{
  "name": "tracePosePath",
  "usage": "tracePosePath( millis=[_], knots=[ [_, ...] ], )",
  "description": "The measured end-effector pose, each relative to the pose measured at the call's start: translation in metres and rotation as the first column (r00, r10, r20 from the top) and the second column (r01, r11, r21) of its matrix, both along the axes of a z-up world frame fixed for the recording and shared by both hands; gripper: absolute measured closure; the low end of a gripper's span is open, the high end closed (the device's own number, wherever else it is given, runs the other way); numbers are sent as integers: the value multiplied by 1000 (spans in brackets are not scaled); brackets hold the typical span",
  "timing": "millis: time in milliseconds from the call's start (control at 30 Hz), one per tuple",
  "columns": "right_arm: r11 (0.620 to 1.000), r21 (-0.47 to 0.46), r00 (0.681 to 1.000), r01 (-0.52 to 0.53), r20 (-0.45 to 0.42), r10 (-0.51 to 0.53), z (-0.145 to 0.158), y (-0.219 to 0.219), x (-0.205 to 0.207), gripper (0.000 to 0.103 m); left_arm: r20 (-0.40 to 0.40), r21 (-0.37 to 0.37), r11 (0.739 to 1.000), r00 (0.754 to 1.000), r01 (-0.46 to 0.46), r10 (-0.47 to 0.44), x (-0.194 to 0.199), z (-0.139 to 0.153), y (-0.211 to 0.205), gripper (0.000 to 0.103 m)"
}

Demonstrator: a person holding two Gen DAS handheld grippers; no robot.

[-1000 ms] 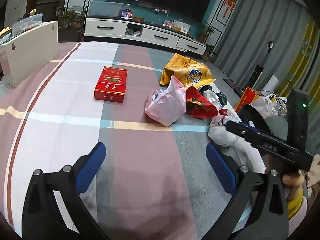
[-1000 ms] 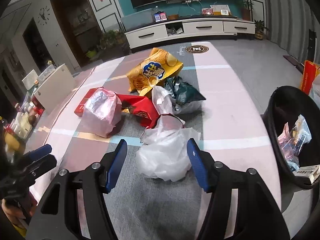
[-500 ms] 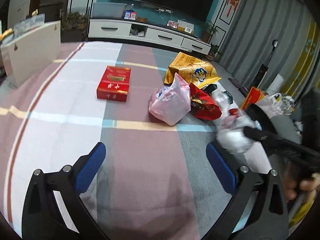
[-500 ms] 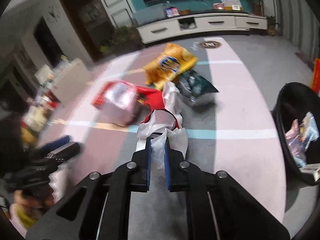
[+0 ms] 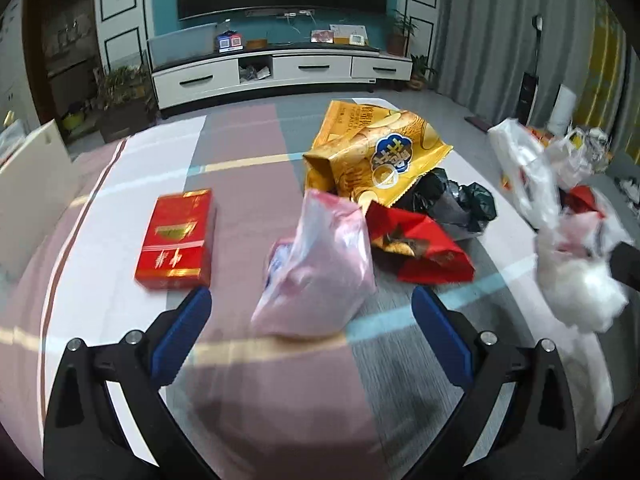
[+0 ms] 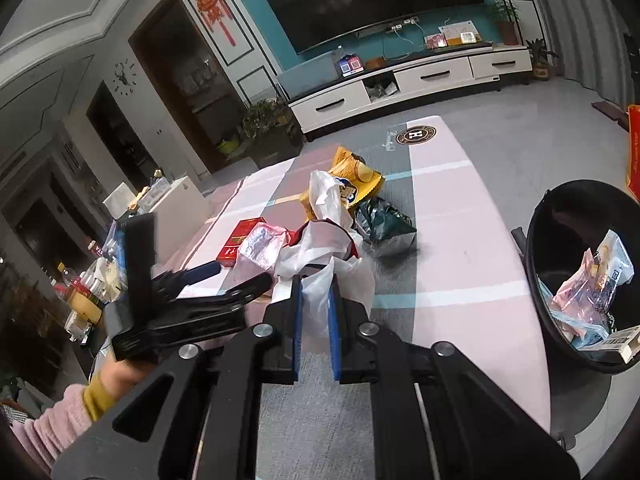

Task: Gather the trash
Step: 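Grasp the white plastic bag with the right tool while the left tool grasps the pink bag, then carry both bags over the black bin and open both tools to drop them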

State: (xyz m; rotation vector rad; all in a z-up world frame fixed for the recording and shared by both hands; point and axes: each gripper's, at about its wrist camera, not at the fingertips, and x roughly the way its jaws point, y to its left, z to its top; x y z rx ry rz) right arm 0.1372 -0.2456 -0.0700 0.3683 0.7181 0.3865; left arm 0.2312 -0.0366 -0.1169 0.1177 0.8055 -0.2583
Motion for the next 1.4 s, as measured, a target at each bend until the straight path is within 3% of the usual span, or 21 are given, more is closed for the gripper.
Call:
tracePosePath(
  millis=[100,167,200,233,333,533,967,1400],
  knots=[
    [1000,-6,1000,4,-6,-4,0,-2,0,91,2,68,997,1000,22,-22,10,-7,-13,4],
    [1000,-9,1000,9,-11,-10,-1,-3,1,91,-7,88,996,999,32,-32,14,-12,-16,15],
    [1000,-9,1000,12,-11,-12,-2,-3,1,91,-14,109,994,999,32,-31,16,-17,-17,32],
    [1000,-10,1000,13,-11,-14,-1,-4,1,91,-25,113,993,999,34,-31,17,-20,-17,42],
    [1000,-17,1000,17,-18,-17,-3,-2,3,91,-12,111,993,999,32,-31,12,-20,-14,47],
    [999,-34,1000,1,-20,-1,-3,7,2,91,2,65,998,1000,10,-10,-20,-3,-3,49],
    [995,-54,996,-80,45,83,15,30,-20,91,-6,-79,981,984,-177,177,-104,42,39,47],
    [995,-88,987,-49,150,62,41,16,-64,91,77,-88,990,990,-111,118,-145,80,11,46]
  ],
)
